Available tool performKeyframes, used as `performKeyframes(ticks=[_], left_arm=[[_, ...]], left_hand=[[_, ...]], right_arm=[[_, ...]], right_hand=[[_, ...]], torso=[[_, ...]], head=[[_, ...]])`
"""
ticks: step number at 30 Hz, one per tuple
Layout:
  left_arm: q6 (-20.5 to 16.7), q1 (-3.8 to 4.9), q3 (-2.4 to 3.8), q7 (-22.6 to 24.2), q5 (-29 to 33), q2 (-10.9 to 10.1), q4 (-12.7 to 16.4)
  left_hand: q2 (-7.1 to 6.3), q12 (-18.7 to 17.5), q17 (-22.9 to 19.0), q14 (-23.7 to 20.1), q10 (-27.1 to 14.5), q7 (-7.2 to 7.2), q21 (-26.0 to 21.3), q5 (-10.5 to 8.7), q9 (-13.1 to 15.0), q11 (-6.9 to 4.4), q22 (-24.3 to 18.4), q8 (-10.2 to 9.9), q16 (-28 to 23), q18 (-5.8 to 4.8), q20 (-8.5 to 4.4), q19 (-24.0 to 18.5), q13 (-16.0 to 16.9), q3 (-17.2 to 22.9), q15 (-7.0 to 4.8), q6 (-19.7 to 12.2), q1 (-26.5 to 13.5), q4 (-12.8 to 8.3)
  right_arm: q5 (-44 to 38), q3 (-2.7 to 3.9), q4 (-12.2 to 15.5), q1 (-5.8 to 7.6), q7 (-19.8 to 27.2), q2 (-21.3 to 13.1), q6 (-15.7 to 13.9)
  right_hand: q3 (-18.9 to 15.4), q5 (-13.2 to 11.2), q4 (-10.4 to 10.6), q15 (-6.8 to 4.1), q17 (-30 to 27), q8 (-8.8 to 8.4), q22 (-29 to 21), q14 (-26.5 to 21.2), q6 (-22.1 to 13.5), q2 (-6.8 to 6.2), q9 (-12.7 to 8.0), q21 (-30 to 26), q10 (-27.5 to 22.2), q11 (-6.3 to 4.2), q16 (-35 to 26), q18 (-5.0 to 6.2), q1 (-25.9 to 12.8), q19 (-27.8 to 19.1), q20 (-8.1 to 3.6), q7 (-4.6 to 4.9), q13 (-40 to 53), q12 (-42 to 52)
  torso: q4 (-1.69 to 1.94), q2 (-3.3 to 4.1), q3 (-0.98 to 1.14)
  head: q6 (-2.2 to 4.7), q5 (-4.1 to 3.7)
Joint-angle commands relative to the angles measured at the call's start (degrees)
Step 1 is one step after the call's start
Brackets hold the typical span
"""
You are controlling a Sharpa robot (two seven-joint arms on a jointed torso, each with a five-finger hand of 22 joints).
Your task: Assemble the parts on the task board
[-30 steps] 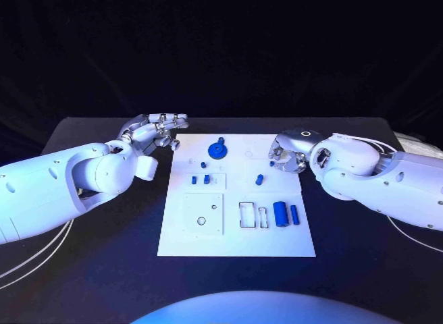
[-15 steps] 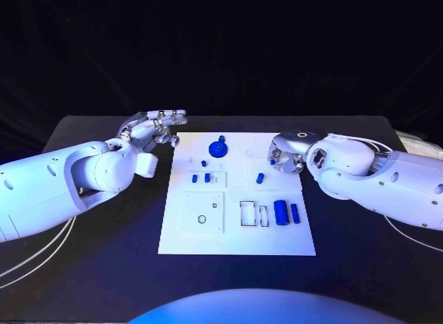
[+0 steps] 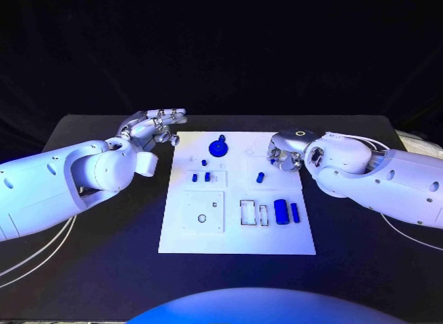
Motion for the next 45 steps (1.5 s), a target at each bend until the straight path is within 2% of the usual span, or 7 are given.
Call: performKeyframes(ticks=[1,7,13,17,29,38,45], left_arm=[[0.24,-0.04,0.04,0.55,0.28,0.07,0.11],[0.32,-0.03,0.04,0.39,0.06,0.05,0.12],[0.35,-0.03,0.04,0.24,-0.03,0.07,-0.13],[0.53,-0.04,0.04,-0.03,-0.31,0.09,-0.28],[0.87,-0.06,0.03,-0.3,-0.6,0.21,-0.4],[1.08,-0.09,0.03,-0.44,-0.68,0.35,-0.34],[1.19,-0.1,0.03,-0.52,-0.85,0.39,-0.09]], left_hand=[[0.26,0.38,-0.02,-0.42,-0.35,0.05,-0.2,0.01,-0.07,-0.15,-0.09,0.21,-0.1,1.04,-0.09,-0.27,0.02,-0.17,0.07,0.4,0.45,-0.13],[0.29,0.37,-0.2,-0.5,-0.53,0.07,-0.41,0.03,-0.07,-0.11,-0.21,0.21,-0.15,1.06,-0.09,-0.3,-0.01,-0.21,0.07,0.39,0.65,-0.24],[0.31,0.38,-0.25,-0.52,-0.6,0.08,-0.51,0.04,-0.08,-0.1,-0.27,0.21,-0.15,1.07,-0.09,-0.31,-0.02,-0.22,0.08,0.38,0.72,-0.29],[0.34,0.38,1.31,0.06,-0.82,0.14,0.57,0.05,-0.1,-0.04,0.15,0.17,0.7,0.88,-0.09,0.01,-0.07,-0.28,0.1,0.3,0.9,-0.39],[0.31,0.37,1.07,0.07,-1.05,0.17,-0.17,0.04,-0.11,0.01,-0.19,0.15,0.72,0.99,-0.09,-0.1,-0.11,-0.38,0.14,0.24,0.97,-0.45],[0.34,0.35,0.94,0.03,-1.26,0.18,-0.37,0.07,-0.12,0.04,-0.31,0.15,0.73,1.01,-0.07,-0.13,-0.15,-0.4,0.16,0.21,1.12,-0.54],[0.37,0.36,0.91,0.01,-1.34,0.19,-0.33,0.08,-0.12,0.06,-0.3,0.15,0.75,0.99,-0.07,-0.12,-0.16,-0.39,0.17,0.19,1.22,-0.61]], right_arm=[[-1.16,-0.25,0.03,-0.45,-0.12,0.1,0.52],[-1.8,-0.24,1.0,-0.54,-0.65,-0.45,-3.3],[-1.66,-0.02,3.48,-0.53,-0.72,-2.11,-7.97],[-1.45,0.25,5.49,-0.43,-1.34,-3.34,-9.59],[-0.74,0.51,10.17,-0.3,-2.15,-4.97,-8.93],[0.24,0.5,12.94,-0.48,-1.93,-2.69,-7.66],[0.97,0.36,14.55,-0.99,-1.47,0.21,-6.15]], right_hand=[[0.77,-0.31,-0.56,0.07,0.15,0.42,0.43,3.45,0.76,1.1,0.36,0.46,1.13,-0.18,0.34,0.29,0.82,0.56,0.0,0.03,0.01,0.4],[1.25,-0.36,-1.03,0.07,0.12,0.51,0.73,3.45,1.22,1.15,0.56,0.73,1.93,-0.15,0.45,0.24,0.81,0.69,0.02,0.11,-0.19,0.4],[1.26,-0.5,-1.11,0.09,0.11,0.51,0.95,3.45,1.38,0.92,0.64,0.92,2.17,-0.08,0.52,0.2,0.48,0.78,0.04,0.21,-0.33,0.29],[1.31,-0.58,-1.14,0.09,0.12,0.48,0.99,3.45,1.4,0.88,0.67,0.97,2.21,-0.04,0.57,0.21,0.37,0.8,0.03,0.26,-0.41,0.21],[1.31,-1.51,-1.1,0.1,0.06,0.37,1.1,3.37,1.53,0.53,0.81,1.08,2.35,0.05,0.64,0.21,-0.35,0.79,-0.02,0.36,-0.77,-0.18],[1.2,-1.65,-1.01,0.09,0.07,0.32,1.17,3.35,1.56,0.45,0.86,1.14,2.37,0.07,0.7,0.21,-0.65,0.8,-0.02,0.4,-0.9,-0.31],[1.19,-1.67,-0.97,0.09,0.1,0.29,1.14,3.35,1.54,0.5,0.87,1.12,2.34,0.09,0.75,0.22,-0.73,0.78,-0.03,0.42,-0.95,-0.37]], torso=[[-0.06,0.01,-0.02],[-0.06,-0.01,0.01],[-0.12,-0.12,0.0],[-0.15,-0.1,0.01],[-0.14,0.01,0.05],[0.08,0.02,-0.06],[-0.03,0.03,-0.09]], head=[[-0.08,-0.02],[-0.1,-0.06],[-0.08,-0.1],[0.04,-0.13],[0.01,-0.26],[-0.21,0.03],[-0.88,1.4]])
